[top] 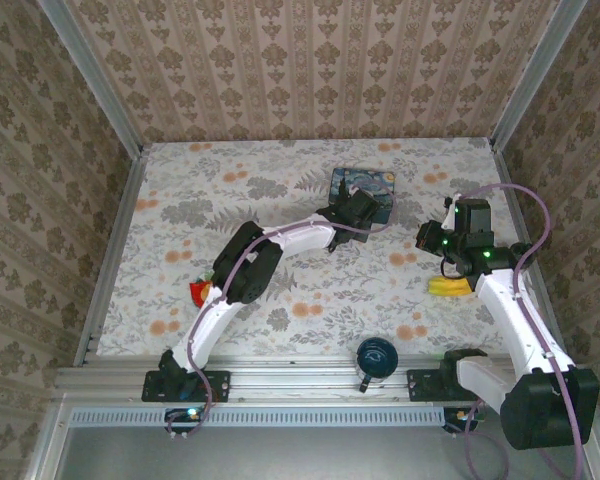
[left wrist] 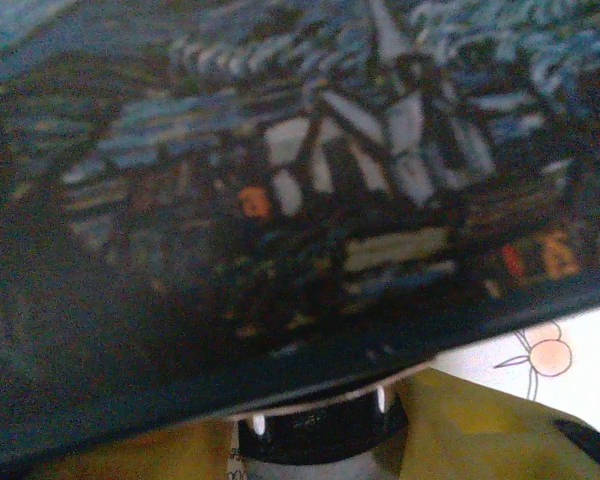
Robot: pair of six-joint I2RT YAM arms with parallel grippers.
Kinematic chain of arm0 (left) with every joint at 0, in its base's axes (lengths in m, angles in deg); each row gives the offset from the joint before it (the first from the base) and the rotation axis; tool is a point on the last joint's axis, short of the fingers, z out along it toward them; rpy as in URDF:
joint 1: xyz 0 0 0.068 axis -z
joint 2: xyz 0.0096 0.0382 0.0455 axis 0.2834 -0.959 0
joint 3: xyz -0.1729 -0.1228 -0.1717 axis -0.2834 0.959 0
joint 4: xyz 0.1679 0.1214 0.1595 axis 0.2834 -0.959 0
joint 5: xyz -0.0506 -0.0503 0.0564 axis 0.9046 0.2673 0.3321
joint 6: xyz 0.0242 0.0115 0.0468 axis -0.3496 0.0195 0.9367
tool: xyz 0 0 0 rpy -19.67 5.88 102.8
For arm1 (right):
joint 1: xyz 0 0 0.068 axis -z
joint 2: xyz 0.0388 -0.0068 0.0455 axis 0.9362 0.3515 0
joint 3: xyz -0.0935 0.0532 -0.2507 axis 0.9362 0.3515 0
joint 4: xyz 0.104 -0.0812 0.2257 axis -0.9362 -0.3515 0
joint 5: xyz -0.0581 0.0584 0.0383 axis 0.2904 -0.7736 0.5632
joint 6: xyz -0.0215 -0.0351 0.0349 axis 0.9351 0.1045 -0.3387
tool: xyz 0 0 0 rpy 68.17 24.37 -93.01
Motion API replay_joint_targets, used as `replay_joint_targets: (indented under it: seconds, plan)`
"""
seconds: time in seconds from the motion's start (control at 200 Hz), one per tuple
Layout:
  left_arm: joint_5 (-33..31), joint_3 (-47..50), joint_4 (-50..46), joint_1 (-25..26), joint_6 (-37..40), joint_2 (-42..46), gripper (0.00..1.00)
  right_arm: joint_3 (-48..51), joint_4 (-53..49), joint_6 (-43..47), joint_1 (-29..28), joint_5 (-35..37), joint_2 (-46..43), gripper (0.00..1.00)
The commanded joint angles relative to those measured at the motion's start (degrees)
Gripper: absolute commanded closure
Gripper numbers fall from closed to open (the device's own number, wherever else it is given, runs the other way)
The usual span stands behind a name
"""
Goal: Unlock the padlock with the key
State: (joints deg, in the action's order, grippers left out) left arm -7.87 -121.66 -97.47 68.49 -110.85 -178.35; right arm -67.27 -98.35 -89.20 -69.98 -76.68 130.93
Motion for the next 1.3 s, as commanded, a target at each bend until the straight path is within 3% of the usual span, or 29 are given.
replay_joint_targets:
  seconds: [0.0,0.15,0.405,0.62,1.085,1.295]
  plan:
    - [-0.7,-2.3,-1.5,-0.4,0.0,-1.7,0.63,-0.4,1.0,-0.5,0.2,-0.4,-0.4,1.00]
    - [-1.1,-2.2,-1.4,-0.4,0.0,-1.3,0.80,-0.3,1.2,-0.4,0.3,-0.5,-0.2,1.00]
    - [-3.2,5.5,3.0,-0.9,-1.1,4.1,1.00,-0.7,0.7,0.8,0.2,-1.8,0.5,1.00]
    - [-6.0,18.7,9.5,-2.9,-4.5,12.6,1.00,-0.6,1.1,1.9,-0.3,-3.9,1.5,1.00]
    - [-20.1,45.3,16.4,-5.8,-16.7,29.9,1.00,-2.3,3.2,3.0,-6.1,-4.9,7.2,1.00]
    - [-16.4,49.3,14.9,-4.5,-23.5,33.6,1.00,-3.7,4.6,3.6,-9.9,-5.1,11.5,1.00]
